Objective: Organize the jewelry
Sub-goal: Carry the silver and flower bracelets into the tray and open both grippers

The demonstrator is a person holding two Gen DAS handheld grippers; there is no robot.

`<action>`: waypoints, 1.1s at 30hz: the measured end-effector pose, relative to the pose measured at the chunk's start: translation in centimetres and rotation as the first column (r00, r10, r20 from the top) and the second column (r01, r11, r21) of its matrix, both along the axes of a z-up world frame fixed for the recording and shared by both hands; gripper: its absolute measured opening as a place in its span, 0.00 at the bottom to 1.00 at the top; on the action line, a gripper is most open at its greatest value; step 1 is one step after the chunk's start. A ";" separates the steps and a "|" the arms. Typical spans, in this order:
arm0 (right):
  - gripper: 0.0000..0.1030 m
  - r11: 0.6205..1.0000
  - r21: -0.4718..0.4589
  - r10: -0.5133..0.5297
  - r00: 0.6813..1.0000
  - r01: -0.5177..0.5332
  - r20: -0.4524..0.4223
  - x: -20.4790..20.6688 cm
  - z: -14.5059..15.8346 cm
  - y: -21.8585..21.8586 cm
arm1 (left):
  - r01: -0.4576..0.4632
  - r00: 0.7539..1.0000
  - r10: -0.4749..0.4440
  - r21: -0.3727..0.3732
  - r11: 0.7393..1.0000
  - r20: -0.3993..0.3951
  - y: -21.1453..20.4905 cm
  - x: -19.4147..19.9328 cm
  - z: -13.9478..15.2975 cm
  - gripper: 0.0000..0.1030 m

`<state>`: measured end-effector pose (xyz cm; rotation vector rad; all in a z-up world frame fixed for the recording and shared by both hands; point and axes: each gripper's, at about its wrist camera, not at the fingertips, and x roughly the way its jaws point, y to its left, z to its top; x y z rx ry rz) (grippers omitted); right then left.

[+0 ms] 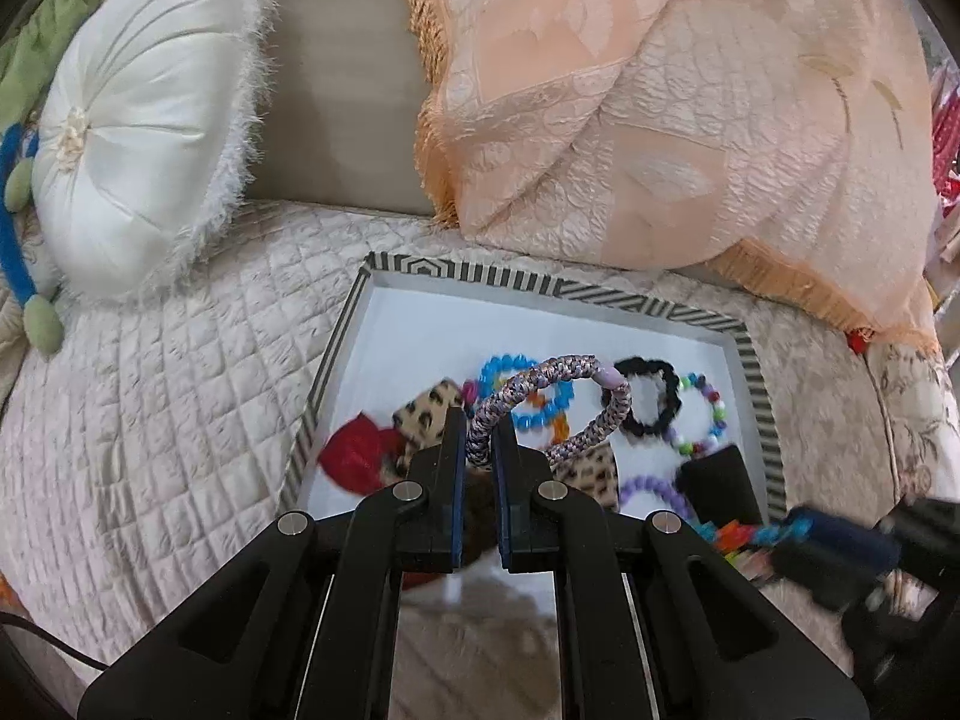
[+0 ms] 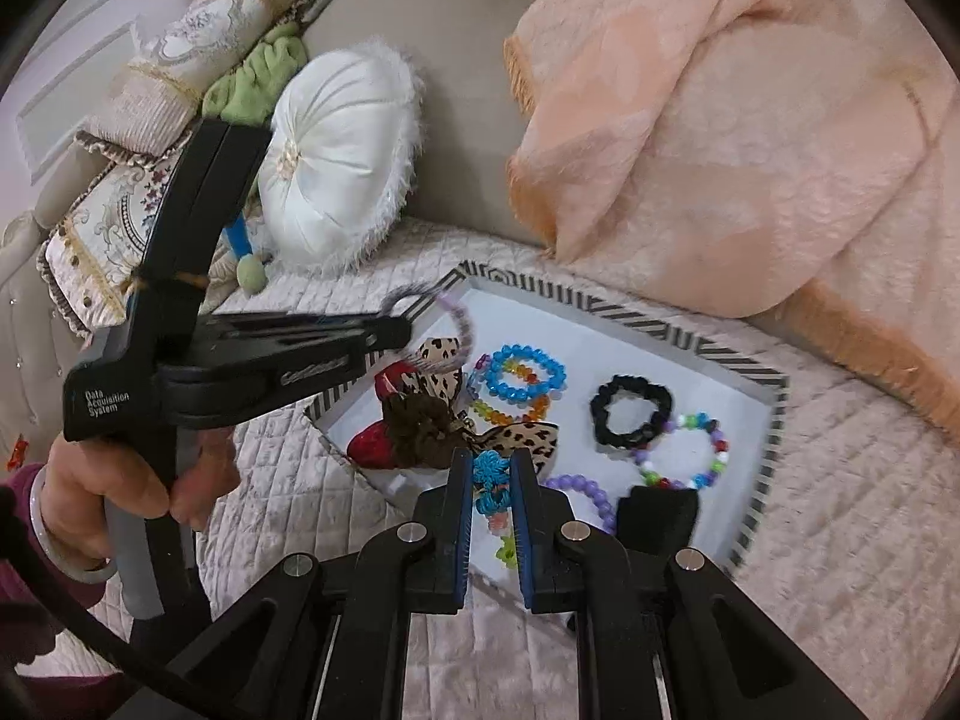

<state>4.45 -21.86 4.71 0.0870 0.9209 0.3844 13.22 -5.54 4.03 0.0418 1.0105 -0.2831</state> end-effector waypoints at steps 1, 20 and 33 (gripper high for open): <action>0.11 1.000 -0.002 0.003 1.000 -0.003 -0.010 0.6 -0.6 0.2 | 0.000 1.000 0.000 0.002 1.000 -0.004 -0.3 0.5 -0.4 0.07; 0.12 0.968 -0.138 -0.228 0.966 0.211 -0.121 7.1 -8.4 -4.0 | -0.084 0.992 0.088 0.052 0.995 -0.095 -1.4 7.9 -7.5 0.07; 0.32 0.975 -0.052 -0.217 0.974 0.214 -0.065 3.1 -5.9 -3.5 | -0.078 0.994 0.080 0.026 0.997 -0.070 -0.8 6.4 -5.9 0.45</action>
